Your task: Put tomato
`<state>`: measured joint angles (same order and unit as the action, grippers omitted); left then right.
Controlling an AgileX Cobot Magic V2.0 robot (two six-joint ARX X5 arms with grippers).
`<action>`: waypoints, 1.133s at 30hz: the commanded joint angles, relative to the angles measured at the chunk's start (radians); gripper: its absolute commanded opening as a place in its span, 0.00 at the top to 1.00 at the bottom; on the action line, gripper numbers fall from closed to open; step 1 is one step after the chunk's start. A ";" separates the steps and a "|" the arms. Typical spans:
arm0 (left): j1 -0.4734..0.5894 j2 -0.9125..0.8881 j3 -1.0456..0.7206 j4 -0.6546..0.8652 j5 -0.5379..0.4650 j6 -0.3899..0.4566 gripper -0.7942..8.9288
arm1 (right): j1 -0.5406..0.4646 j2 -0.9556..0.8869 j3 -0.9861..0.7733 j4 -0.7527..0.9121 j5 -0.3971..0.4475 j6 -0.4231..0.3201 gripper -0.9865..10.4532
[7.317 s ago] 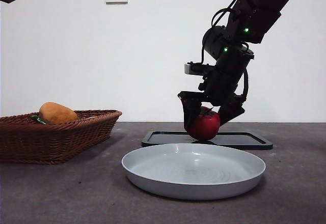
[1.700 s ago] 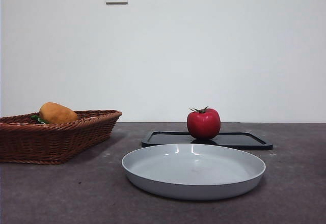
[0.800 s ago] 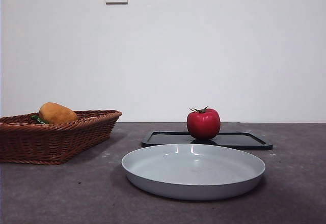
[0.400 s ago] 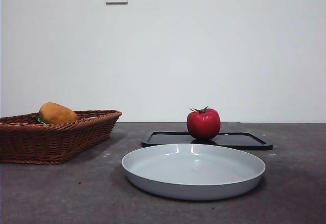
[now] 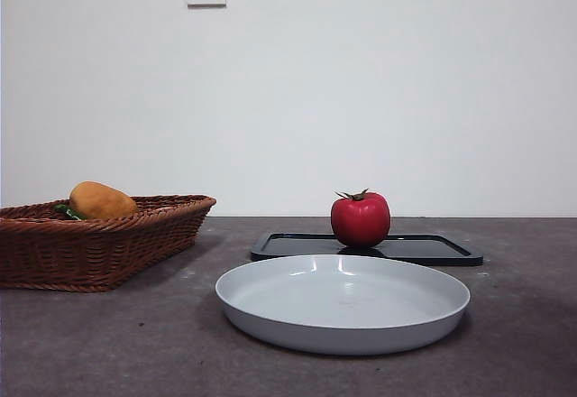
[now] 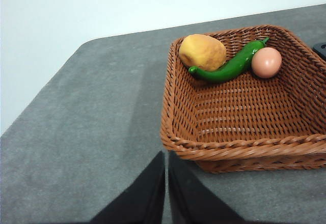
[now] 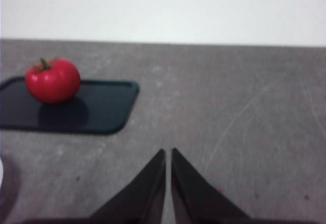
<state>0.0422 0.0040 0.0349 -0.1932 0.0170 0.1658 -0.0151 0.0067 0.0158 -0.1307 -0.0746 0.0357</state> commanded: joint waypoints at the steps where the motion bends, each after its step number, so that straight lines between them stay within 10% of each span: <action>1: 0.003 -0.001 -0.008 -0.035 0.001 -0.010 0.91 | 0.000 -0.003 -0.005 -0.049 0.004 0.016 0.91; 34: 0.003 -0.001 -0.008 -0.035 0.001 -0.010 0.91 | 0.000 -0.003 -0.004 -0.025 -0.003 0.039 0.91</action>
<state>0.0422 0.0040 0.0349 -0.1932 0.0170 0.1654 -0.0151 0.0067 0.0162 -0.1638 -0.0765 0.0601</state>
